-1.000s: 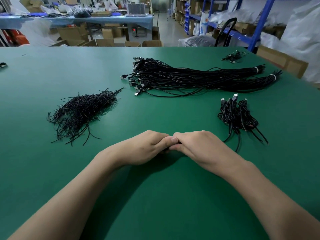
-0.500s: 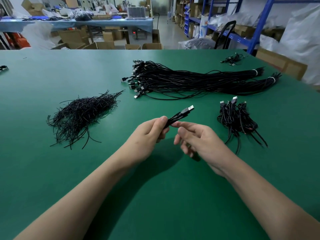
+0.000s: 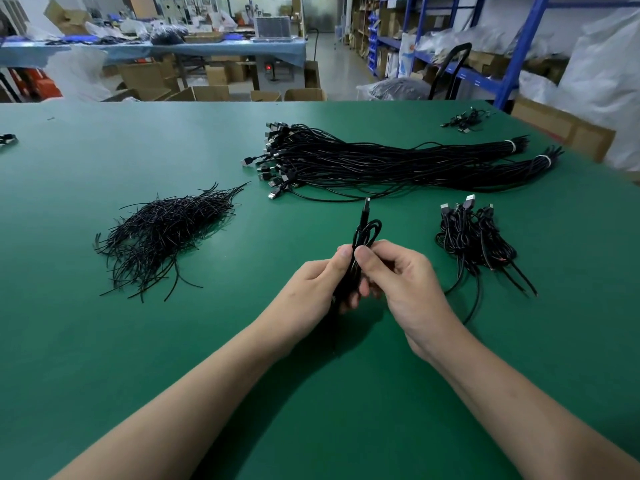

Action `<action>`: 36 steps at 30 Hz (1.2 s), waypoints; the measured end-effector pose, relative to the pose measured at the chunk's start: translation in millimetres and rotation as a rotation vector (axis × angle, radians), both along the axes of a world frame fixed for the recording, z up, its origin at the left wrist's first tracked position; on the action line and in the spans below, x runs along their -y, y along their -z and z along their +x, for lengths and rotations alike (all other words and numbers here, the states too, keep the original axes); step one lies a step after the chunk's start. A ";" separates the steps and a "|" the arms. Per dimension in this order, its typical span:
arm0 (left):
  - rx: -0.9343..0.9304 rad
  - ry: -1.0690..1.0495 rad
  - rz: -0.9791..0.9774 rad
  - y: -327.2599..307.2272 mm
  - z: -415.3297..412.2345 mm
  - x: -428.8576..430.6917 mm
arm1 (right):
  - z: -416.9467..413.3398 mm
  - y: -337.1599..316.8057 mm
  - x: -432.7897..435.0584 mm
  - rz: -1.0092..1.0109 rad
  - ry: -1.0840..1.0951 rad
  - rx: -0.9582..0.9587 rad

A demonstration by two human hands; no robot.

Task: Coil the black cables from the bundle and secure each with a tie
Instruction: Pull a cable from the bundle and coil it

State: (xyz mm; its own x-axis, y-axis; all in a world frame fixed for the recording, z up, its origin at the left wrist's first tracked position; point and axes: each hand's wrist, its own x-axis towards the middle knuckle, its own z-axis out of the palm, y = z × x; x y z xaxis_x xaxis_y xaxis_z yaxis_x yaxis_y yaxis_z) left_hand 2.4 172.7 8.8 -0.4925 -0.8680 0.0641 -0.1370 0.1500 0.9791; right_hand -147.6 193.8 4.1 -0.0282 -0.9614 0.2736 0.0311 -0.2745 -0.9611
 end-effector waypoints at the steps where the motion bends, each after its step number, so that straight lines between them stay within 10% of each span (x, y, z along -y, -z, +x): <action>1: 0.038 -0.018 -0.028 0.3 1.3 0.5 | -0.8 0.0 0.7 -0.007 0.018 -0.038; 13: -0.034 -0.370 -0.392 -10.5 11.5 6.6 | 6.8 3.5 -3.5 0.124 -0.122 -0.203; 36: -0.400 -0.379 -0.279 -5.6 11.2 8.9 | 13.9 -1.0 -11.1 0.183 -0.290 -0.255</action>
